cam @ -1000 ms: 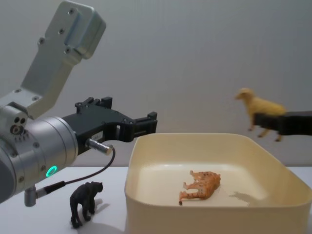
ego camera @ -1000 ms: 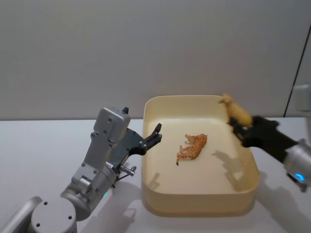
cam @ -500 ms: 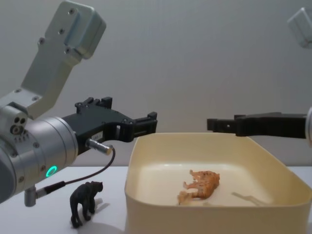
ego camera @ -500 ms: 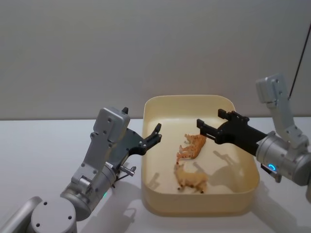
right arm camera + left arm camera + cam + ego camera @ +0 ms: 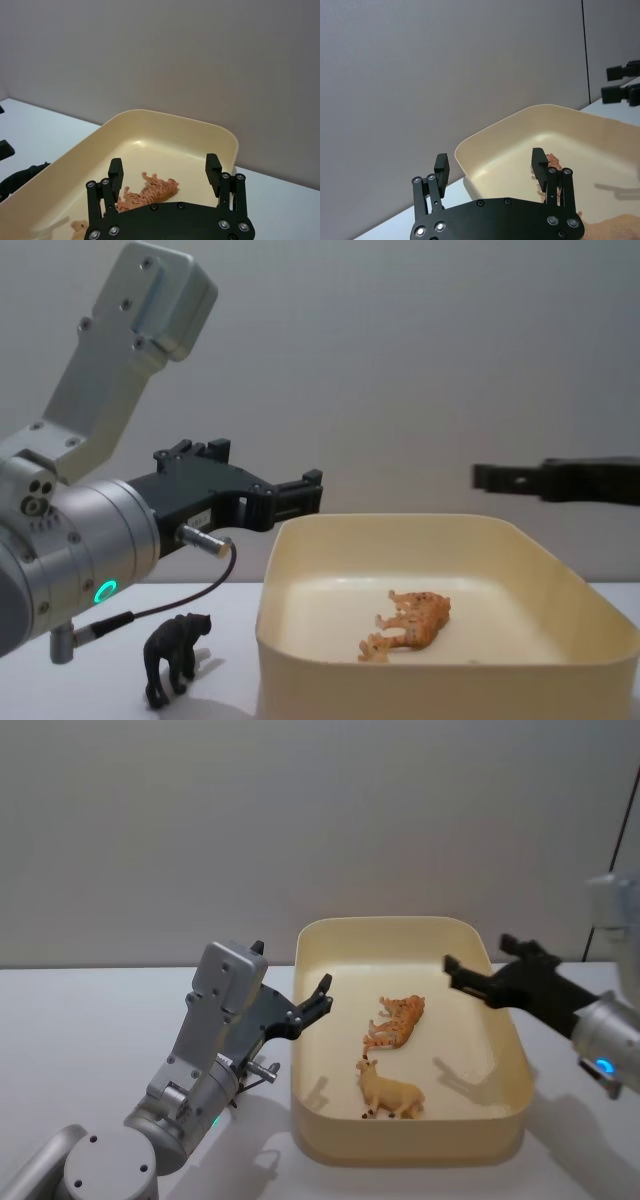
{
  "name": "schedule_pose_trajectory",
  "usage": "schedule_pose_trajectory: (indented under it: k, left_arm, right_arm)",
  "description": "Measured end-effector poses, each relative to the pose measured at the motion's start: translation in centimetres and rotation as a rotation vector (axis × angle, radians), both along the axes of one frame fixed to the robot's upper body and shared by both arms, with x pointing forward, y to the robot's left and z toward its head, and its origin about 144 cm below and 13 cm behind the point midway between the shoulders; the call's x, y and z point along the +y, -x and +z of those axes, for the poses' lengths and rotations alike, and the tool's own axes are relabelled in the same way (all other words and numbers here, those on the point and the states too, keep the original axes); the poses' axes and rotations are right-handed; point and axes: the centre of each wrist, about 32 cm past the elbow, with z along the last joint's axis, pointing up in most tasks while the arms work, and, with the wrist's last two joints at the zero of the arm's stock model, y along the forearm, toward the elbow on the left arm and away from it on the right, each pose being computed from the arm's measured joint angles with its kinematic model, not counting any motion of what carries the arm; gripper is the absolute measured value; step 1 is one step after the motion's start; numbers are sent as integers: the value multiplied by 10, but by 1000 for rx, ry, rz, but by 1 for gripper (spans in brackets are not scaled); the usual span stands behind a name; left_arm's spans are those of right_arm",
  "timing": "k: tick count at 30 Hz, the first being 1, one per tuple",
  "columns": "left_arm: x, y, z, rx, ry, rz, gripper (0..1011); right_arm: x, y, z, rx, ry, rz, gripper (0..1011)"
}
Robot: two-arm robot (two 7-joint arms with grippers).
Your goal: Pick up the toy alternately with two hands and place it into the central storage box.
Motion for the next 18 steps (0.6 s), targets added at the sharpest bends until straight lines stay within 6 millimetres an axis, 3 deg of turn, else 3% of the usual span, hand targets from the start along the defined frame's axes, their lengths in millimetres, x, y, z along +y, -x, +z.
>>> schedule_pose_trajectory:
  k: [12,18]
  left_arm:
    - [0,0,0,0,0,0,1001]
    - [0,0,2,16,-9,-7,1001]
  right_arm:
    - [-43,33,1,-22,-56,-143,1001]
    - [-55,43,3,-29,-71,-183,1001]
